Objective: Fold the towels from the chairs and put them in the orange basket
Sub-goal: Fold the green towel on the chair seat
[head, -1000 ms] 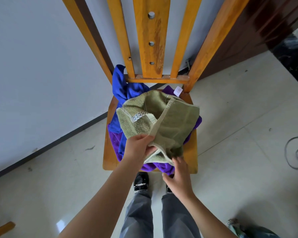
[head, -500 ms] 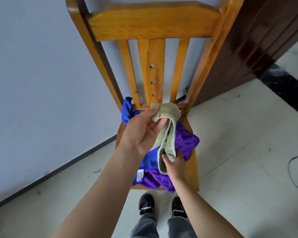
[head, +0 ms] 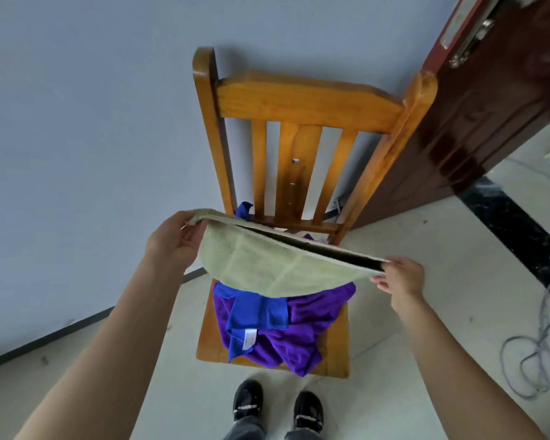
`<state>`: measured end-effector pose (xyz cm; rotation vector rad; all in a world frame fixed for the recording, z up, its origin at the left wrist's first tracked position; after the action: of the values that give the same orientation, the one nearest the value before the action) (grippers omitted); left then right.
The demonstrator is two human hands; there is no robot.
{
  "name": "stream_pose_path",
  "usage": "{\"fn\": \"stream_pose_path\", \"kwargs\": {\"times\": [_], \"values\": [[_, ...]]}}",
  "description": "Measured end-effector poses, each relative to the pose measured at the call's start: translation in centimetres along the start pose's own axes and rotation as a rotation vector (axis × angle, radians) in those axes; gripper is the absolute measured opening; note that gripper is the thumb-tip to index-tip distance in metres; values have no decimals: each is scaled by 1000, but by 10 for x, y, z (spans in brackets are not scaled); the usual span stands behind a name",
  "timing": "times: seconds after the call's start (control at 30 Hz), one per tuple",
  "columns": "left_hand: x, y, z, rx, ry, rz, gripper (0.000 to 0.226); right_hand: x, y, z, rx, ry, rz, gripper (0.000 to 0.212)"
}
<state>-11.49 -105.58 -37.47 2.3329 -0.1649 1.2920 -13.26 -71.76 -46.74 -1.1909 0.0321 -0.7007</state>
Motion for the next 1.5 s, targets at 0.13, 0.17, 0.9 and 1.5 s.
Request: {"fn": "stream_pose_path", "kwargs": {"times": [0.13, 0.17, 0.9, 1.5], "values": [[4, 19, -14, 1, -19, 33, 20, -6, -71, 8, -165, 27, 80, 31], [7, 25, -20, 1, -30, 26, 21, -6, -84, 9, -197, 26, 101, 30], [-65, -67, 173, -586, 478, 180, 17, 67, 97, 15, 20, -143, -202, 23], [-109, -87, 212, -751, 402, 69, 19, 31, 142, 15, 208, -664, -310, 25]]}}
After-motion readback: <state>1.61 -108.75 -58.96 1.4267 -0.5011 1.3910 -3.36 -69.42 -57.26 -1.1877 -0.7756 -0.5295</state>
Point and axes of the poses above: each hand's wrist, its own x-axis away from the middle knuckle, its own z-axis out of the back of the hand, y = z × x, the point moved 1 cm from there along -x, towards the middle knuckle, and after that the axes turned 14 degrees about z, right-handed, at the moved point
